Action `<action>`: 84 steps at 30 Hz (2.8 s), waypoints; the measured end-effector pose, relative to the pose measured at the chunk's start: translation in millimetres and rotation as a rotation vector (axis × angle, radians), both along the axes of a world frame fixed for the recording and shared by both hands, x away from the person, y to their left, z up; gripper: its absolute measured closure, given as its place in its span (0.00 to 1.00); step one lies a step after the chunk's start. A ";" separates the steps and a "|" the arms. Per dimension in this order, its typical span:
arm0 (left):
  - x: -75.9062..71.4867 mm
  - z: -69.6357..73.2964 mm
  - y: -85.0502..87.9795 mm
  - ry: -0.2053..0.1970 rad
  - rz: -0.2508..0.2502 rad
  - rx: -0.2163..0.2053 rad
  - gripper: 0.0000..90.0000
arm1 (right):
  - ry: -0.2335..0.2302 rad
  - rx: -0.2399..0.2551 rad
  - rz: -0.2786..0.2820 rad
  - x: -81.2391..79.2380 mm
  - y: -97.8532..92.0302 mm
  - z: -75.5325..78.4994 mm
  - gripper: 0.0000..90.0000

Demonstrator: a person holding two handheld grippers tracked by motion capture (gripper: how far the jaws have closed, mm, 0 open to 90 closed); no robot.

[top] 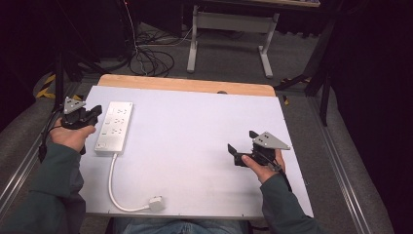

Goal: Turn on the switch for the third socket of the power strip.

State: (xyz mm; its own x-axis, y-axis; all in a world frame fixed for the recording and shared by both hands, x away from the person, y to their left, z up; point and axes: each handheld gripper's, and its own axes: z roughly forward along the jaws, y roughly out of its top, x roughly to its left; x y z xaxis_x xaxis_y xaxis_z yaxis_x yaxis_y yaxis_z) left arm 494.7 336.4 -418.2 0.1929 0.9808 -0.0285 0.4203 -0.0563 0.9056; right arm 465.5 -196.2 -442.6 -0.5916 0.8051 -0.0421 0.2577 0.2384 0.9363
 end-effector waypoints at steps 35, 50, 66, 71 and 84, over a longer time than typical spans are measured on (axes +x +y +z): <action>-59.9 12.2 0.3 -0.103 -0.016 -0.058 1.00 | 0.003 -0.001 -0.003 0.5 0.8 0.2 0.07; -75.1 15.5 0.1 -0.157 -0.001 -0.053 0.99 | 0.001 -0.005 -0.004 1.0 1.6 0.1 0.07; -78.6 14.2 3.4 -0.171 0.050 -0.063 0.81 | 0.007 -0.012 -0.003 1.3 3.8 -0.6 0.07; -78.9 14.5 3.5 -0.180 0.056 -0.077 0.74 | 0.009 -0.011 -0.005 1.6 3.0 -0.6 0.07; -83.9 13.7 3.4 -0.179 0.051 -0.080 0.46 | 0.008 -0.011 -0.005 1.3 2.6 -0.4 0.07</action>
